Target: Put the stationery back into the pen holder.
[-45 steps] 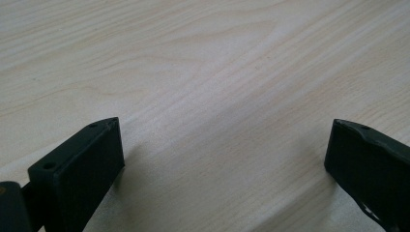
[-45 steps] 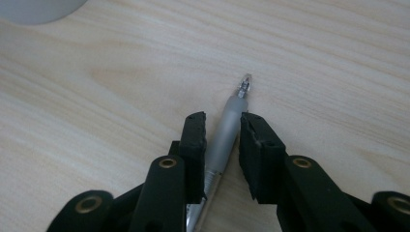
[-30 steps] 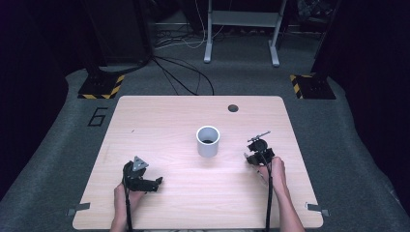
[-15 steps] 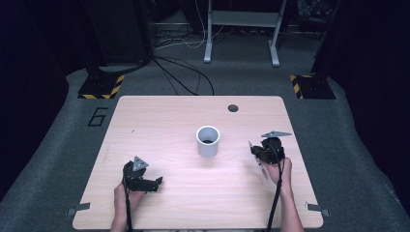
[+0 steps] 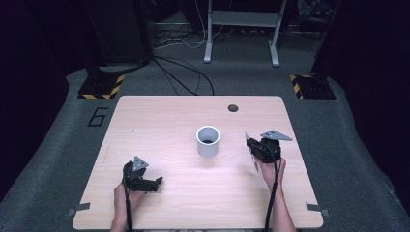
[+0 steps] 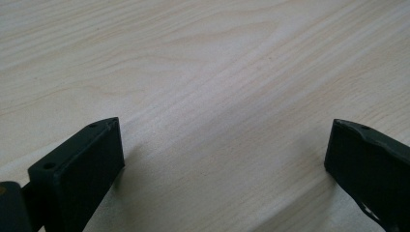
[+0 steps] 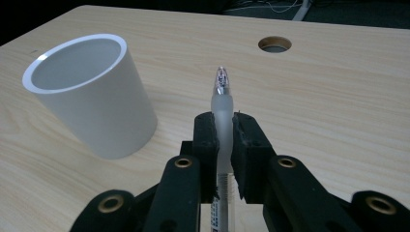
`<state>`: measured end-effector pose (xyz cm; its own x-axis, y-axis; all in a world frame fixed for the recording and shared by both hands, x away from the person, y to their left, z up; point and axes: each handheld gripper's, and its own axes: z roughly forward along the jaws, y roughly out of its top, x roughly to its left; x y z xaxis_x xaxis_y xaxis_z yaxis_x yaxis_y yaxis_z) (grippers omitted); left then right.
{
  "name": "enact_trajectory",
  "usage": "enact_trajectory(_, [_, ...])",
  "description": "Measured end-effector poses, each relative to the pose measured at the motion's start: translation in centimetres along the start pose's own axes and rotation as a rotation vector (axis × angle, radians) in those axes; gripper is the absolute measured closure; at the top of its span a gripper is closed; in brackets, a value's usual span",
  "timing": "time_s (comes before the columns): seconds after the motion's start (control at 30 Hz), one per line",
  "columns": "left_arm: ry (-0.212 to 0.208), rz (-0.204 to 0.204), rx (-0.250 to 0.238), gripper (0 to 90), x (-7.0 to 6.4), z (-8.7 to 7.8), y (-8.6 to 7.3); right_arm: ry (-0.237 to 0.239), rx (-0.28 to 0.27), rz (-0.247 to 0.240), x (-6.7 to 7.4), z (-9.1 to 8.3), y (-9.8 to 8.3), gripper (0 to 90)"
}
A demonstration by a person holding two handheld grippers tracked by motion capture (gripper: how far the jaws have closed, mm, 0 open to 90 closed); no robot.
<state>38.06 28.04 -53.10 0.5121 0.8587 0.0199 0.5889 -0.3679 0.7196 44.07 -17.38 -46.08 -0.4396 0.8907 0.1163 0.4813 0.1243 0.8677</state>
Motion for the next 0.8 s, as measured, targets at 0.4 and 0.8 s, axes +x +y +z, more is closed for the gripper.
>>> enact_trajectory(0.4, [0.0,-0.001,-0.001,0.5,0.0,0.0,0.0,0.016,-0.076,-0.049,1.8,0.5,1.6,80.6])
enact_trajectory(0.8, [0.0,-0.001,-0.001,0.5,0.0,0.0,0.0,0.044,-0.133,-0.066,3.0,0.9,3.9,80.6])
